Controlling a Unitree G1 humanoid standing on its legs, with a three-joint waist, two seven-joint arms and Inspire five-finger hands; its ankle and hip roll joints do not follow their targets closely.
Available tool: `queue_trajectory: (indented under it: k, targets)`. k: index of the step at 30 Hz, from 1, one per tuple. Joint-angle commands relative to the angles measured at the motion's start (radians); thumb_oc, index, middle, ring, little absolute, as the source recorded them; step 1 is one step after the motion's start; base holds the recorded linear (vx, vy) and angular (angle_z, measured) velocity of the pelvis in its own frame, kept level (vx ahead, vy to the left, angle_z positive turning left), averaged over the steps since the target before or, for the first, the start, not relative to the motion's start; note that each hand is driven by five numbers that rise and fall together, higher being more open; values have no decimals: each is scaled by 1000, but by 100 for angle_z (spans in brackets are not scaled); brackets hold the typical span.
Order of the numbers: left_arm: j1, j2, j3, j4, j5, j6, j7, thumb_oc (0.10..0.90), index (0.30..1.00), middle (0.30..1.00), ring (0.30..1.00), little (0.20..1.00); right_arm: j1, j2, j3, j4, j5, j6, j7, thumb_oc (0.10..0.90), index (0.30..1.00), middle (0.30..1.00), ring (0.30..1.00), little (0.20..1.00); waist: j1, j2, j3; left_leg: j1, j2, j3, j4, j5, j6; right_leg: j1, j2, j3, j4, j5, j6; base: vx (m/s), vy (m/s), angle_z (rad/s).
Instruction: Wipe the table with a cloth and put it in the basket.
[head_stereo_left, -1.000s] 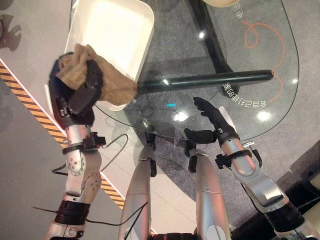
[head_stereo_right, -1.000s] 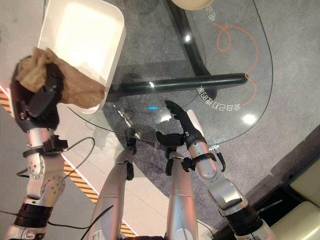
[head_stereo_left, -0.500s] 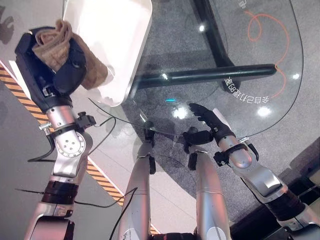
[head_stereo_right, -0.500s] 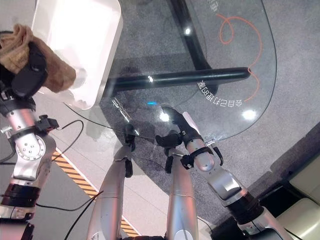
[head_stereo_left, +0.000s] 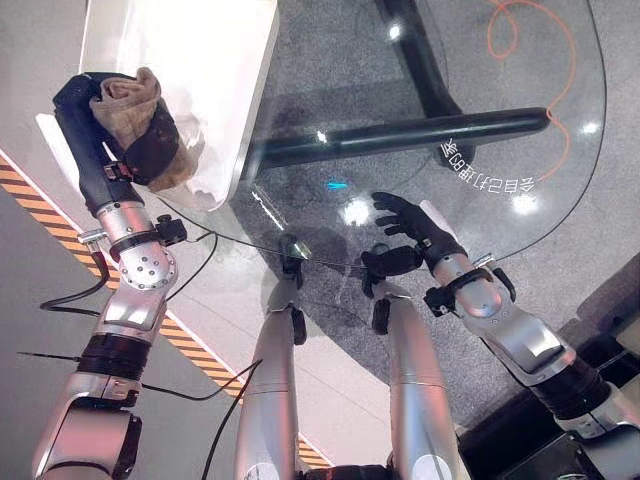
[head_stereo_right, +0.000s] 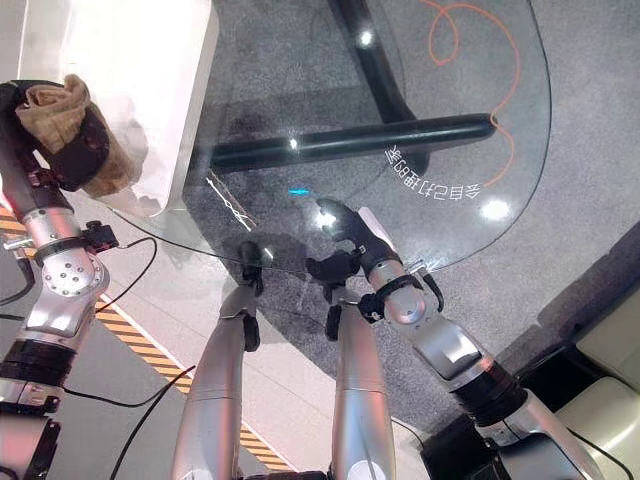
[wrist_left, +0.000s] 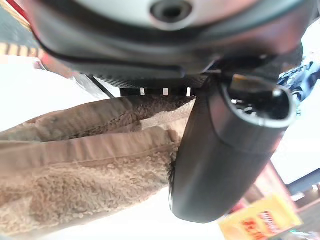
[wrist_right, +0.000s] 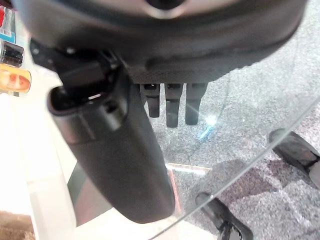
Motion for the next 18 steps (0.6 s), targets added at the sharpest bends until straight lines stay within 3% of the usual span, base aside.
queue_trajectory:
  k: [1,4,7,11,18]
  targets:
    - [-128,93,24,-12,166,6,112,100,300,300,300,200,-11,-17,45,-44,69,-22,19,800,900,900,900,900,-4,-1,-27,-13,-38,106,127,-188,19,-14,70,11,-165,89,40,14,37,-2]
    - [-168,118,-14,43,278,109,139,100,300,300,300,200,-30,-27,53,-29,81,-23,19,800,900,900,900,900,-7,-2,-27,-24,-38,105,131,-188,17,-24,72,11,-163,90,40,3,11,-1]
    - [-192,146,-42,74,249,173,175,100,300,300,300,200,-45,-54,57,-29,99,-21,15,800,900,900,900,900,-12,-5,-27,-39,-35,107,135,-185,15,-38,76,16,-160,93,39,-3,23,-2]
    - [-202,141,-37,106,193,110,176,100,300,300,300,200,-43,-68,50,-26,104,-37,10,800,900,900,900,900,-16,-13,-27,-52,-33,103,136,-185,12,-46,83,14,-156,91,41,3,9,-2]
    - [-245,99,-41,117,188,82,177,100,300,300,300,200,-63,-50,44,-13,100,-38,24,800,900,900,900,900,-22,-23,-27,-83,-39,93,143,-182,8,-70,91,15,-150,95,38,0,0,0]
